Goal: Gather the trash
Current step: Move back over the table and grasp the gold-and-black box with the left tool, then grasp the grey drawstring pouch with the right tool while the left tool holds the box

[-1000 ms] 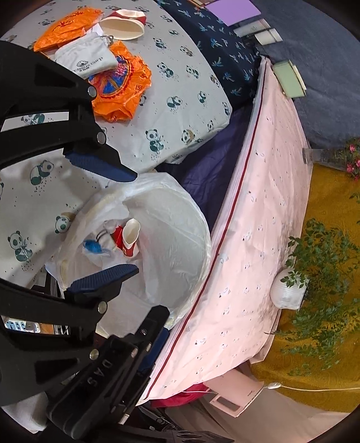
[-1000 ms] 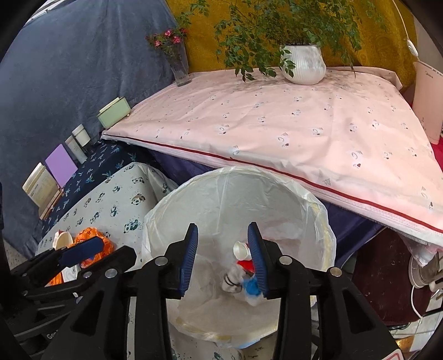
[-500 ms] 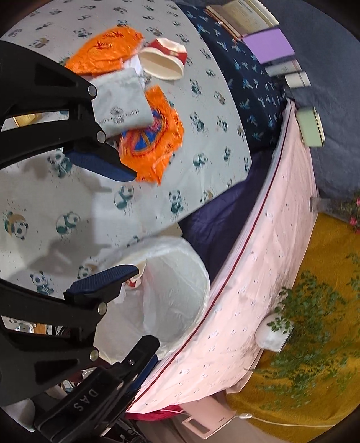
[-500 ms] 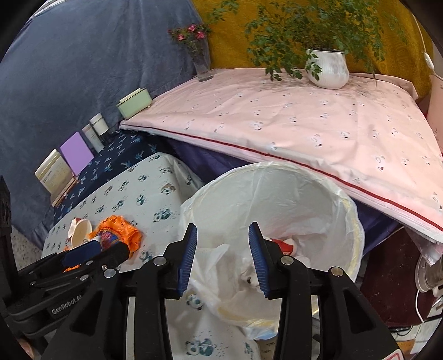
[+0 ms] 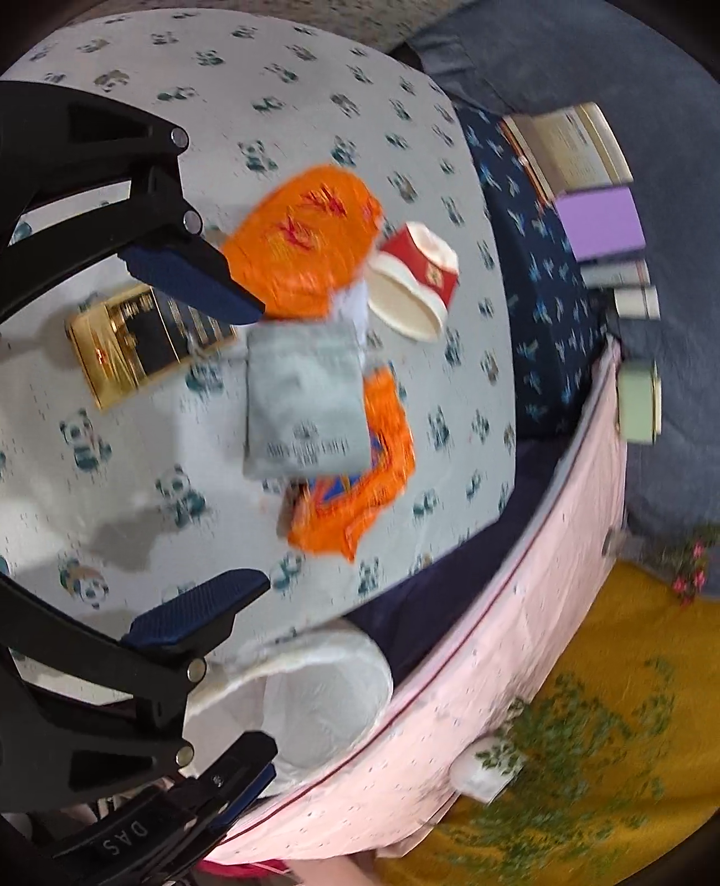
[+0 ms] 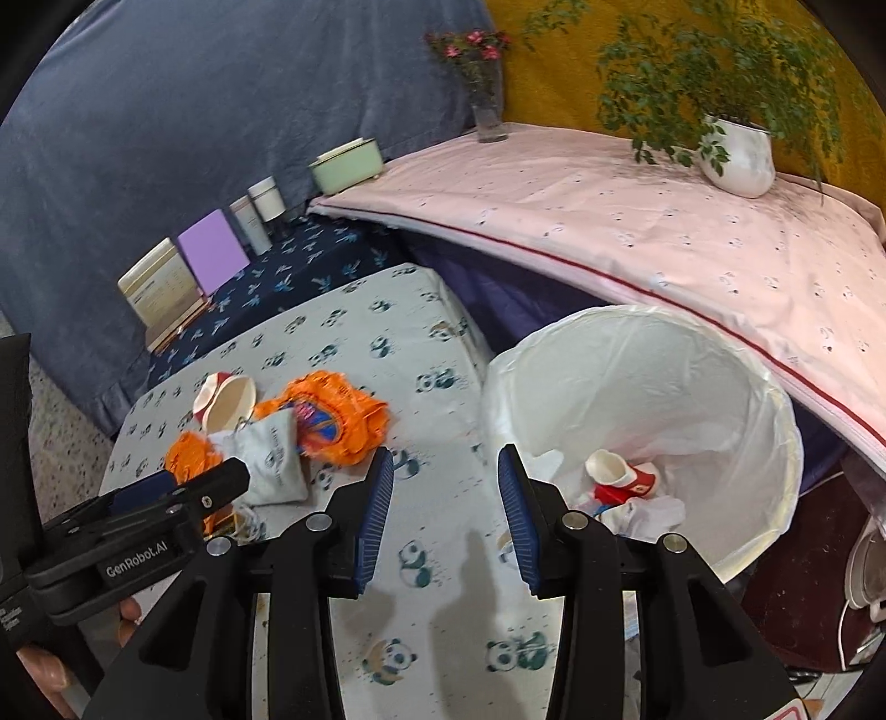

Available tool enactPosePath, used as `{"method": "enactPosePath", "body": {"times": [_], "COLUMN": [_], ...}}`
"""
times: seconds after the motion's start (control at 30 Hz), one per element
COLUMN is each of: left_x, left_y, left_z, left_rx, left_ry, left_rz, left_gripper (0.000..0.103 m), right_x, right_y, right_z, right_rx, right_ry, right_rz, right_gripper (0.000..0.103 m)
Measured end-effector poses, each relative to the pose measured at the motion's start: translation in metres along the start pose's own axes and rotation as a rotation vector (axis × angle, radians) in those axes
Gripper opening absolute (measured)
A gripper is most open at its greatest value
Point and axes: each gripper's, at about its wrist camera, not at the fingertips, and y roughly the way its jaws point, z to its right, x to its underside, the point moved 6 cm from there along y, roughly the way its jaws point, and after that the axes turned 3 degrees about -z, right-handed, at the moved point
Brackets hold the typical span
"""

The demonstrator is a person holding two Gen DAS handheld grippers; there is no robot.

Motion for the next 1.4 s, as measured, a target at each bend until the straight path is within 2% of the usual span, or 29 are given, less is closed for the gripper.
{"method": "enactPosePath", "body": {"times": [0.23, 0.6, 0.67, 0.73, 0.77, 0.83, 0.87, 1.07, 1.4], "left_x": [0.025, 0.053, 0.058, 0.061, 0.061, 0.059, 0.058, 0.056, 0.036], "left_y": [0.013, 0.051, 0.058, 0.062, 0.062, 0.062, 0.061, 0.053, 0.014], "left_z": [-0.037, -0.057, -0.059, -0.060, -0.060, -0.059, -0.059, -0.064, -0.088], "left_rx": [-0.048, -0.080, -0.072, -0.068, -0.072, -0.073, -0.070, -0.006, 0.008], "left_ry": [-0.095, -0.162, -0.170, -0.167, -0.156, -0.133, -0.121, -0.121, -0.136], "left_rz": [-0.076, -0.189, -0.210, -0.221, -0.214, -0.202, -0.199, -0.192, -0.109], "left_gripper": [0.088, 0.088, 0.086, 0.078, 0.077, 0.062, 0.059, 0.058, 0.058], "right_x": [0.012, 0.029, 0.032, 0.034, 0.035, 0.036, 0.036, 0.040, 0.040], "right_y": [0.006, 0.021, 0.025, 0.028, 0.031, 0.034, 0.036, 0.047, 0.084], "right_z": [-0.023, -0.052, -0.056, -0.060, -0.063, -0.065, -0.067, -0.078, -0.107], "right_rx": [-0.032, -0.065, -0.069, -0.072, -0.073, -0.075, -0.077, -0.099, -0.153], "right_ry": [-0.029, -0.067, -0.075, -0.082, -0.086, -0.088, -0.087, -0.091, -0.101], "right_rz": [-0.026, -0.077, -0.086, -0.095, -0.099, -0.106, -0.110, -0.135, -0.183], "right_gripper": [0.039, 0.039, 0.039, 0.039, 0.039, 0.039, 0.039, 0.039, 0.039]}}
